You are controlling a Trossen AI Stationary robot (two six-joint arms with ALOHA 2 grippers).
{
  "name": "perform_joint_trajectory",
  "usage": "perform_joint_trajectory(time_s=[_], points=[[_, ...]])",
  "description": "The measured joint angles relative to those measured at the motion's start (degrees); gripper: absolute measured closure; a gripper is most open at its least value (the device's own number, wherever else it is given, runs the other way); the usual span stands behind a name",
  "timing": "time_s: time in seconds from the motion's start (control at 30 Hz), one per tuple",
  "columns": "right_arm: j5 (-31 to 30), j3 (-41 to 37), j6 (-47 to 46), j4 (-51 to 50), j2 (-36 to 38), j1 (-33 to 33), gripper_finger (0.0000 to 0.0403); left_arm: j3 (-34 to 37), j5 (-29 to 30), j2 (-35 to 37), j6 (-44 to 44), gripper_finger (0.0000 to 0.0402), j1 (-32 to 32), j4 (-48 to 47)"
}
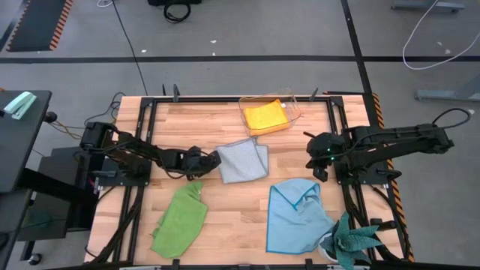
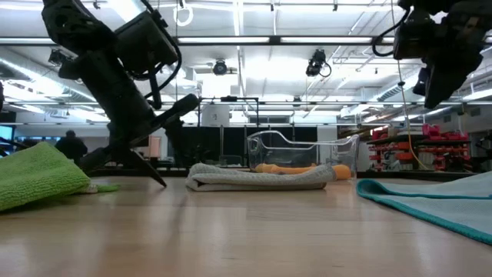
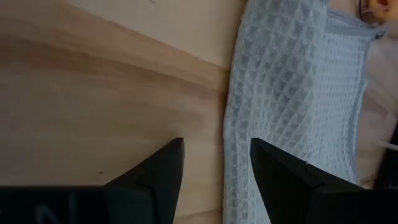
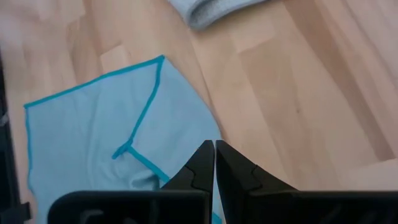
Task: Fold microfiber towels
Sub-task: Put the gray microfiber cloth into the transparent bin
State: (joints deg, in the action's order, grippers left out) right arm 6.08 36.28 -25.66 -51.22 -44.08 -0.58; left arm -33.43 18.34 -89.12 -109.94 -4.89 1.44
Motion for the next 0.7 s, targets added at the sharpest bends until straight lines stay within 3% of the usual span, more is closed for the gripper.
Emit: perform_joint_trajectory(time_s=[0.7], points=[[0.42,-0.24,-1.22,3.59,0.64,0.02,0.0381,-4.49,-0.85,-7.55,2.36,0.0204,2.81,2.71]])
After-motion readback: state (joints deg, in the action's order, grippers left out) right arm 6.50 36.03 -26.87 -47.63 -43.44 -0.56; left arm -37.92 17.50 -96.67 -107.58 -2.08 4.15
